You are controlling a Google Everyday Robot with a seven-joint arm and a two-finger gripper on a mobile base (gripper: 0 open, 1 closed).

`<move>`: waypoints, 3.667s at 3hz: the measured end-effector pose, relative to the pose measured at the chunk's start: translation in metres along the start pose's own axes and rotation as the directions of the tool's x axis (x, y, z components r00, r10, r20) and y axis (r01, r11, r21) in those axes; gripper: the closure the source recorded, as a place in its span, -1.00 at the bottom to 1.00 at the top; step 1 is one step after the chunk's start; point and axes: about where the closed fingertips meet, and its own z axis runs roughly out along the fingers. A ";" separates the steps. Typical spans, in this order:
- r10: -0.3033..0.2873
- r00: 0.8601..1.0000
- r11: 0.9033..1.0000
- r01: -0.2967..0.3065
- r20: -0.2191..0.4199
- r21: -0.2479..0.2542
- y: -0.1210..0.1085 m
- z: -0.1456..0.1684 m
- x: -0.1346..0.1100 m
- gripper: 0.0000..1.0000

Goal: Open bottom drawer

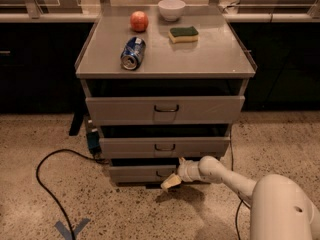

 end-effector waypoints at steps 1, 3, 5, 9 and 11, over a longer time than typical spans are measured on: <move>0.031 0.999 0.999 -0.031 -0.021 -0.017 -0.011 0.009 0.014 -1.00; 0.094 0.994 0.991 -0.099 -0.060 -0.094 0.015 0.015 0.050 -1.00; 0.116 0.990 0.982 -0.127 -0.082 -0.140 0.032 0.022 0.063 -1.00; -0.006 1.000 0.999 0.005 -0.019 -0.033 -0.008 0.027 0.016 -1.00; 0.072 0.990 0.993 -0.082 -0.125 -0.083 -0.024 0.056 0.058 -1.00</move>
Offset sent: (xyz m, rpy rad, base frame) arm -0.0172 -0.0206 -0.0496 0.0233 0.1495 -0.0036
